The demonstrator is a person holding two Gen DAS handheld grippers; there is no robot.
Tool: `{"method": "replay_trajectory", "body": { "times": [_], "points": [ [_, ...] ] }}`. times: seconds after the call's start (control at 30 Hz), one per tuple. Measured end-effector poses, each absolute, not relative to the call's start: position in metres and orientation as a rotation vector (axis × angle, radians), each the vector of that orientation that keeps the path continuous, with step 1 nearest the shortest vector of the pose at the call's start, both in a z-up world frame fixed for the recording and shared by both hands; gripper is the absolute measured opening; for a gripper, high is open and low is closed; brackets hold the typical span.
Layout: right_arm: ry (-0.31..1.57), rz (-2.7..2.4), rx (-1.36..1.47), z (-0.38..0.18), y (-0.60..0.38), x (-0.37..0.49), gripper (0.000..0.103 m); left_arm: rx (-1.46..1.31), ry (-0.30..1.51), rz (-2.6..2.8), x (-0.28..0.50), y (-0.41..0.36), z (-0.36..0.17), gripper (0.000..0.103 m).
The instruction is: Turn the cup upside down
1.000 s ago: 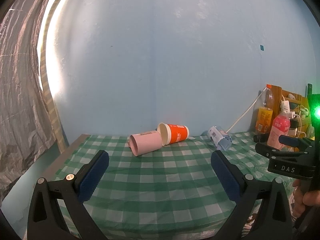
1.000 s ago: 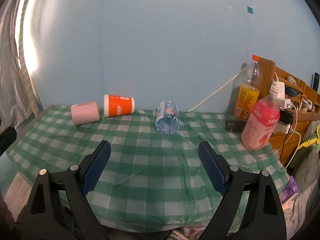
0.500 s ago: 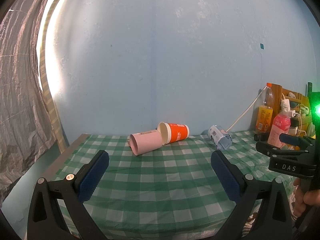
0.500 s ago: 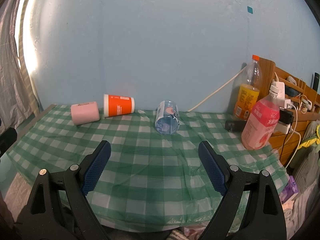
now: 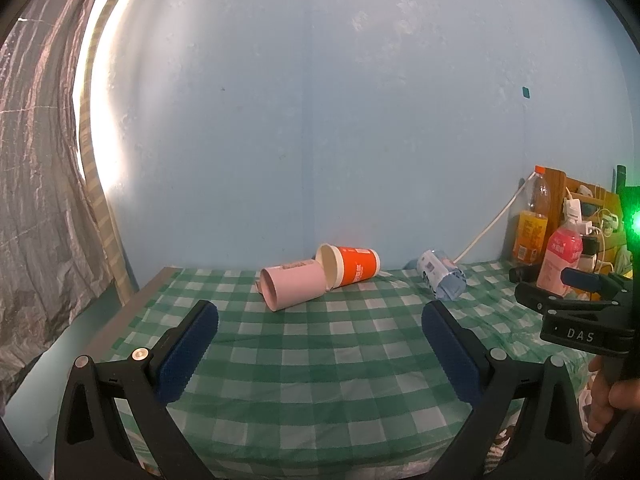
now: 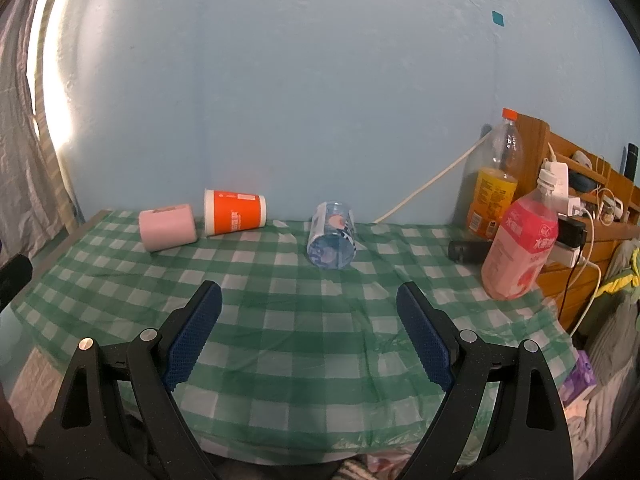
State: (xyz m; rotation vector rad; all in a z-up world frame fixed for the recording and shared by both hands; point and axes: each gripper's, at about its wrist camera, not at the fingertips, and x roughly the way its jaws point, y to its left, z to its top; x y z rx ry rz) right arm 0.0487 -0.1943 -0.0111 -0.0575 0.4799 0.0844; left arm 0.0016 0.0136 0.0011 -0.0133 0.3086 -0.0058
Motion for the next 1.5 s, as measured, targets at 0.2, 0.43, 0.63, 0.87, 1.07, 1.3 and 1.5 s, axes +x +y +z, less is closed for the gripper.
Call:
{"method": "replay_trajectory", "body": {
  "times": [0.2,0.43,0.63,0.87,1.07,1.3,1.5],
  "points": [
    [0.481,0.082,-0.055,-0.011,-0.194,0.049,0.088,-0.007,0.313,-0.009,0.002,0.012,0.002,0.103],
    [0.480,0.084,-0.056,-0.012,-0.195,0.049,0.088,-0.011,0.312,-0.011,0.002,0.012,0.002,0.103],
    [0.483,0.083,-0.057,-0.012,-0.194,0.050,0.088,-0.008,0.313,-0.011,0.003,0.012,0.004,0.103],
    [0.482,0.083,-0.055,-0.012,-0.194,0.049,0.088,-0.009,0.313,-0.008,0.003,0.012,0.003,0.103],
    [0.484,0.084,-0.058,-0.012,-0.194,0.050,0.088,-0.010,0.315,-0.009,0.003,0.012,0.003,0.103],
    [0.510,0.096,-0.081,-0.015,-0.195,0.064,0.088,-0.012,0.368,-0.016,0.021,0.010,-0.003,0.103],
    [0.572,0.123,-0.108,-0.008,-0.198,0.115,0.088,-0.033,0.408,-0.052,0.052,0.004,-0.005,0.103]
  ]
}}
